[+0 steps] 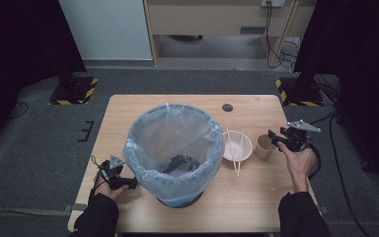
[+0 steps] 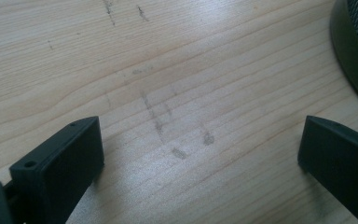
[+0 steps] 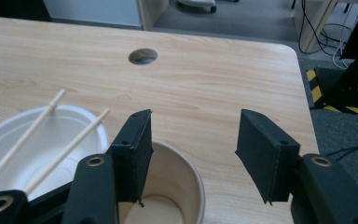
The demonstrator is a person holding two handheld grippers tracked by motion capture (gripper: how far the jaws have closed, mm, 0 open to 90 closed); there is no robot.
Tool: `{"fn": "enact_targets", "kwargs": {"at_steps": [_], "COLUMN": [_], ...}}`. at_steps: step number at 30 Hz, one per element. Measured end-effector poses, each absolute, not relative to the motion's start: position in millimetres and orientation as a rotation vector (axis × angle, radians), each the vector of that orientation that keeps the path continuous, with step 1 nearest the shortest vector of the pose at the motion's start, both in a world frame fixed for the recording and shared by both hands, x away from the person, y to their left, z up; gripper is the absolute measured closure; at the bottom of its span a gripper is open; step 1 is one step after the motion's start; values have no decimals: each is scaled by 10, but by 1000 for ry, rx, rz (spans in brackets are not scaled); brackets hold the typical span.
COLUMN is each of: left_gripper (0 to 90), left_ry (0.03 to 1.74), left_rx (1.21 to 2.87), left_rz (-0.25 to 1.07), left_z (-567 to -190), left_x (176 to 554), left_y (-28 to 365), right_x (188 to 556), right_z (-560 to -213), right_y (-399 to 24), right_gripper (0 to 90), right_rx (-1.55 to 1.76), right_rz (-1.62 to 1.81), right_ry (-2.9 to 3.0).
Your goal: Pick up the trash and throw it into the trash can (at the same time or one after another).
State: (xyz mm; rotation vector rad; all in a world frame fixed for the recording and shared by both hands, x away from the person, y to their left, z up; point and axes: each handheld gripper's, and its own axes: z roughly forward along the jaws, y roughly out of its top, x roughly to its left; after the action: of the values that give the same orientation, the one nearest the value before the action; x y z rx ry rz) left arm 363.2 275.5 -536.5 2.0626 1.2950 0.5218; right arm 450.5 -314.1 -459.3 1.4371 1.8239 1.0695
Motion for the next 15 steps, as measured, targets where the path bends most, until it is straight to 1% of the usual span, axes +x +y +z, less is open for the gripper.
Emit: {"fn": "enact_targets", "kwargs": {"at_steps": [8, 9, 10, 11, 13, 14, 15], "left_gripper": [0, 0, 0, 0, 0, 0, 0], "left_ry": [1295, 1295, 1295, 1295, 1295, 1295, 1295], "left_rx": [2061, 2062, 2061, 2062, 2062, 2062, 2062], "left_rz": [523, 523, 523, 523, 523, 523, 523], "left_z": [-5366, -5366, -5366, -5366, -5366, -5366, -5365], "left_x": [3632, 3632, 3632, 3632, 3632, 3632, 3632], "left_y": [2752, 2751, 2751, 2751, 2751, 2751, 2751], "right_x": [4525, 4532, 4532, 4535, 4536, 4533, 4531], "right_z": [-4753, -4801, -4801, -4839, -4852, -4880, -4886], "right_y": [-3201, -3203, -3203, -3197, -3195, -3186, -3179], "right_gripper": [484, 506, 506, 536, 546, 598, 619], "right_rx": [1484, 1499, 1499, 1526, 1533, 1551, 1556], "right_rz": [1006, 986, 986, 967, 961, 953, 951], "right_ry": [1863, 1884, 1884, 1904, 1909, 1928, 1935]}}
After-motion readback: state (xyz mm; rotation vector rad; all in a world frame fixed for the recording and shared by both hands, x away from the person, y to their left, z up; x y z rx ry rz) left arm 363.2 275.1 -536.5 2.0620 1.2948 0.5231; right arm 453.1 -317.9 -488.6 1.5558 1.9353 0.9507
